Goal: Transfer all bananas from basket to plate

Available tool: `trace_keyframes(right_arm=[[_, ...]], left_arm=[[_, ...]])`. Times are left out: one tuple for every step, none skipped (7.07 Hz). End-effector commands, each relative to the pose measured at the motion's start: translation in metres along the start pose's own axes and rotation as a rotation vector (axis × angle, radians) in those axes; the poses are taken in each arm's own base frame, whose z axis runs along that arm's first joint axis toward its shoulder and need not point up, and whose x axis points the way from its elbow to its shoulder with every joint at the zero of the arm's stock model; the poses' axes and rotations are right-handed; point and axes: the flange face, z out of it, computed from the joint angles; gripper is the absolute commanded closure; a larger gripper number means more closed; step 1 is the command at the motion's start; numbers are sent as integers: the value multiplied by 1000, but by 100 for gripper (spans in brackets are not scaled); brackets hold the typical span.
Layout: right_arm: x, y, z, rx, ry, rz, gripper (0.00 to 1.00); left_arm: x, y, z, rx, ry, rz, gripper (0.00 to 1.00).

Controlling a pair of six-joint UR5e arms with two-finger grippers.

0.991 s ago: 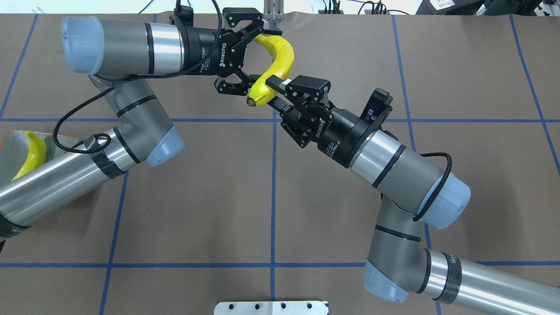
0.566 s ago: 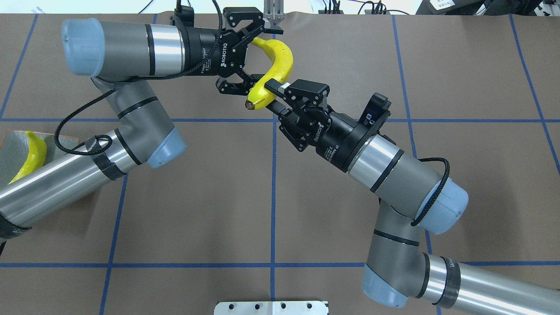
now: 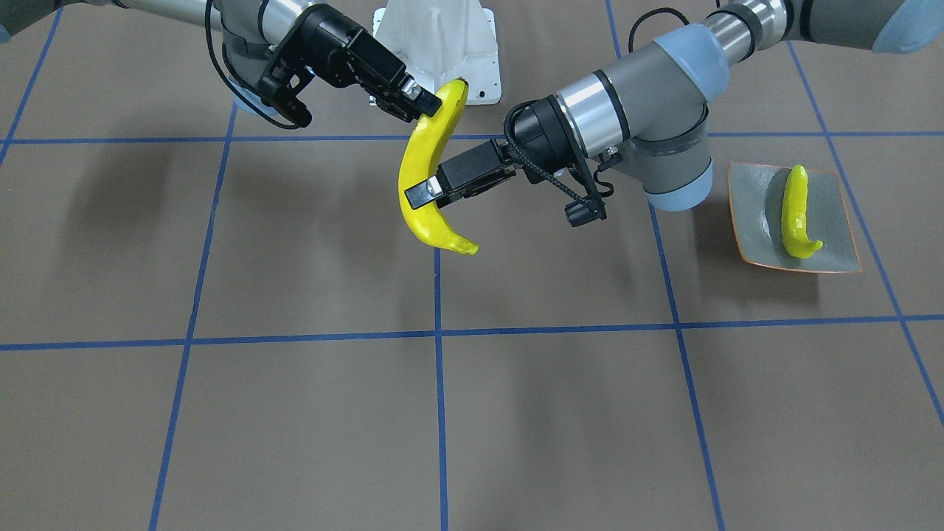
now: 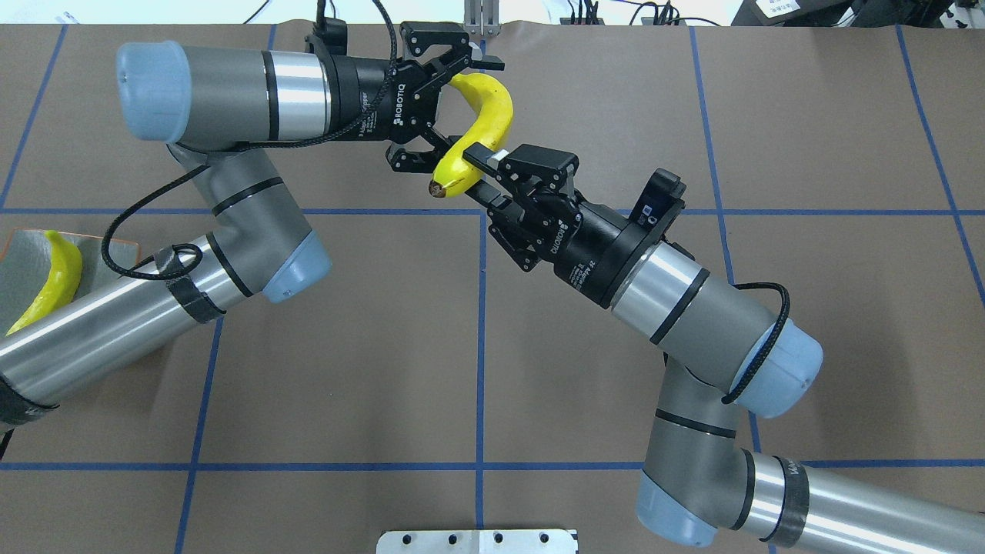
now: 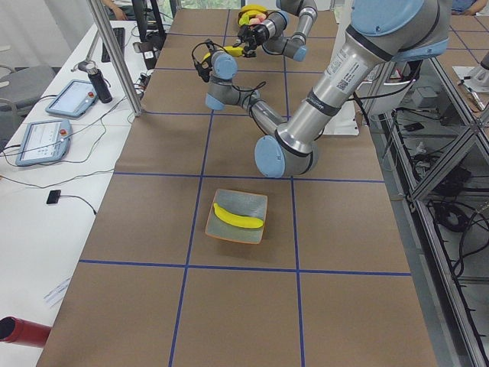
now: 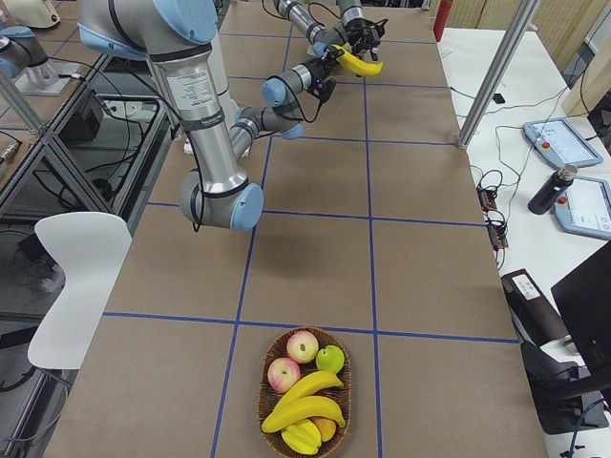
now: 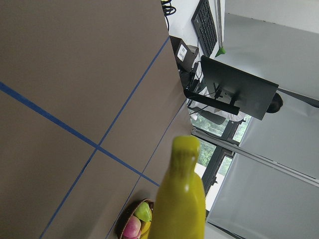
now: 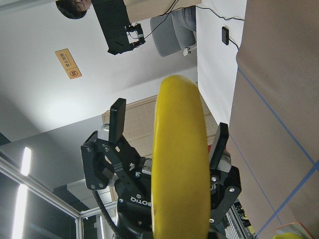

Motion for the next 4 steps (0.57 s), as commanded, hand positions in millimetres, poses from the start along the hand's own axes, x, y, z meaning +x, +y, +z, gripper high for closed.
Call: trace_keyframes(right_arm=[[1, 1, -1, -5, -2, 4, 100], [1, 1, -1, -5, -2, 4, 100], [2, 1, -1, -5, 0, 2, 100], [3, 1, -4, -10, -5, 6, 100]], left_arm=[[-4, 3, 3, -7, -4, -1, 12], [-7, 7, 5, -12, 13, -1, 20], [-9, 9, 6, -16, 15, -3, 61], [-9, 12, 3, -21, 19, 1, 100]])
